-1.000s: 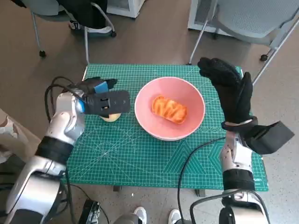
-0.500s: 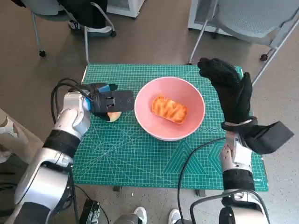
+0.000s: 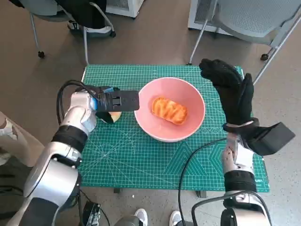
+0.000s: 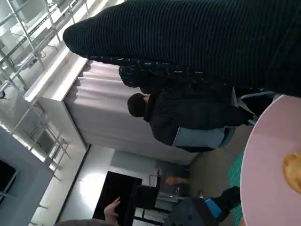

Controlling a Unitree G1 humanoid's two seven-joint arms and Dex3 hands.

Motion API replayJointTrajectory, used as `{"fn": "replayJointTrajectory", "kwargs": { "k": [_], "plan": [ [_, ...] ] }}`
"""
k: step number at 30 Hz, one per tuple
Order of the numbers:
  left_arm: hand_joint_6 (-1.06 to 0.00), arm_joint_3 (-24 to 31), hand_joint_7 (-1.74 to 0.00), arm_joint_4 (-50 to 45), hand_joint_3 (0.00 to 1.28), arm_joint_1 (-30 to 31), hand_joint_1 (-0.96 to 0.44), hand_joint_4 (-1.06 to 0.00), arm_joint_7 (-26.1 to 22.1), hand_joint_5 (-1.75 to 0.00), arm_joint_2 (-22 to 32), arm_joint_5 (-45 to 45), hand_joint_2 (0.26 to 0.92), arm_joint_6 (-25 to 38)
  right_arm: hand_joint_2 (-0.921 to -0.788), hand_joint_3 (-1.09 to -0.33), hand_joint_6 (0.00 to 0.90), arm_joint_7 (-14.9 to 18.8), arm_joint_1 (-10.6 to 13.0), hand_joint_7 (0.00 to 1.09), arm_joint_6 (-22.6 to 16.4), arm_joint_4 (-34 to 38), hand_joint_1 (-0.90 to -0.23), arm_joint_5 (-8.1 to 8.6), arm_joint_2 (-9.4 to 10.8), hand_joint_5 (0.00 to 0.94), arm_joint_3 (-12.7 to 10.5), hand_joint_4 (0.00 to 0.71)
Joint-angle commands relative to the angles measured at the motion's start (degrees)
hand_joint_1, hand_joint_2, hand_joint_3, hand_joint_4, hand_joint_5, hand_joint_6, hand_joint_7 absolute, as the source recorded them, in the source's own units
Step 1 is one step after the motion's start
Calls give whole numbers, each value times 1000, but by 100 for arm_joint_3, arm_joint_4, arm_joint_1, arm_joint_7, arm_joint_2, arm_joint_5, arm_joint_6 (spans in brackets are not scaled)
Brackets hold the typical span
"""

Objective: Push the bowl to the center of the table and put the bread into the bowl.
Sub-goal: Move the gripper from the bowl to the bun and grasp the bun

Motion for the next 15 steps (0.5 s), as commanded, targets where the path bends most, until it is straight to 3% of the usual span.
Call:
{"fn": "replayJointTrajectory", "kwargs": {
  "k": [1,15],
  "plan": [
    [-120,-103,0,218,1,-149,-443,1,93,1,-93,5,673,-37,-921,-761,92,-37,114,491,-2,15,-659,-91,-32,0,15,210],
    [-120,-382,-1,471,7,-171,-480,1,309,1,-251,119,690,-109,-921,-764,83,-58,213,491,1,-97,-658,-108,-75,0,27,210]
  ]
}}
